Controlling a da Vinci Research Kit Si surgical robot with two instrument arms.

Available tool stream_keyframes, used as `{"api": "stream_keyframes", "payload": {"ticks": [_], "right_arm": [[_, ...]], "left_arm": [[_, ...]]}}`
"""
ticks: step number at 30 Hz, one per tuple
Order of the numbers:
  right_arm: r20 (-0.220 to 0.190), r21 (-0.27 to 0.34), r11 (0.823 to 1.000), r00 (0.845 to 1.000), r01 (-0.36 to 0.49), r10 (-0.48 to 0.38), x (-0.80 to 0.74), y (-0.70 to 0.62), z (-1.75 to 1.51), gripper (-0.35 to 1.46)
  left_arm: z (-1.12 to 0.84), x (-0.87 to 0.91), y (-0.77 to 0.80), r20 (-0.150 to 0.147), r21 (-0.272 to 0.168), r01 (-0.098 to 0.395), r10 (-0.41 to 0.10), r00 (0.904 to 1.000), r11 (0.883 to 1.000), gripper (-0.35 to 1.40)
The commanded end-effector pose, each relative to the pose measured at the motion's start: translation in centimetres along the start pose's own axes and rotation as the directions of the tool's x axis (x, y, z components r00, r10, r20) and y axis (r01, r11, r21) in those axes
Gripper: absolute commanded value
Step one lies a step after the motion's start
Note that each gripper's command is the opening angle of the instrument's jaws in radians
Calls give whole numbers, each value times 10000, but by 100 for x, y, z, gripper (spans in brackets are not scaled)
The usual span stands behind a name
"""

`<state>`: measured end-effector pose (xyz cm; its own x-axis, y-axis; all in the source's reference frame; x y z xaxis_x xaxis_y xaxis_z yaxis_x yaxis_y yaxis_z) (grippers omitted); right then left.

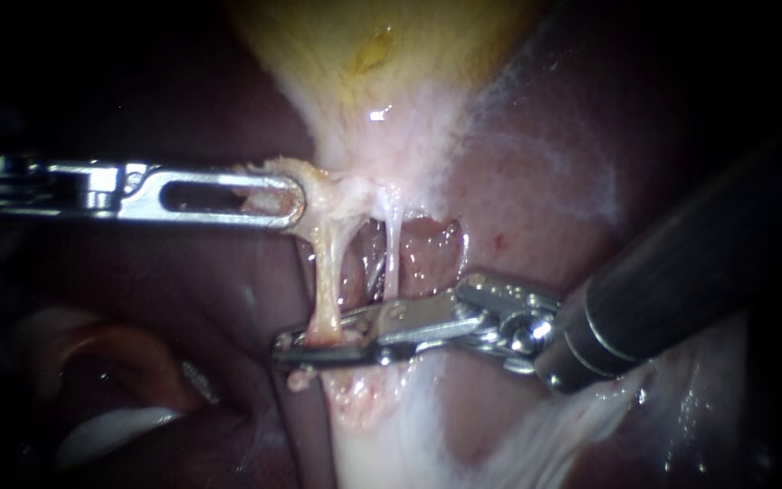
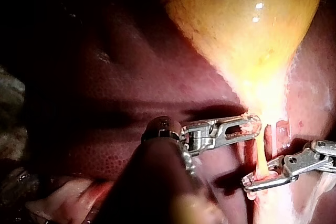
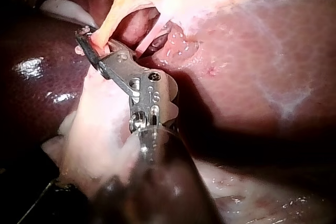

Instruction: Clipping second clip left tube

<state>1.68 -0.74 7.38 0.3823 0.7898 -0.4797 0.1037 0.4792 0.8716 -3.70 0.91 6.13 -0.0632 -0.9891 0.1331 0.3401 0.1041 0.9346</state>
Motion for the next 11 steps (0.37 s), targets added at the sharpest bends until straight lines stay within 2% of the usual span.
{"api": "stream_keyframes", "payload": {"ticks": [1, 11], "right_arm": [[2, -4, 10000, 10000, 13, -13, 0, 0, 0, -35], [6, 3, 10000, 10000, 16, -16, 0, 2, -1, -35]], "left_arm": [[0, 0, 0, -1, 0, 0, 0, 10000, 10000, -35], [0, 0, 0, 1, -1, -1, 1, 10000, 10000, -35]]}}
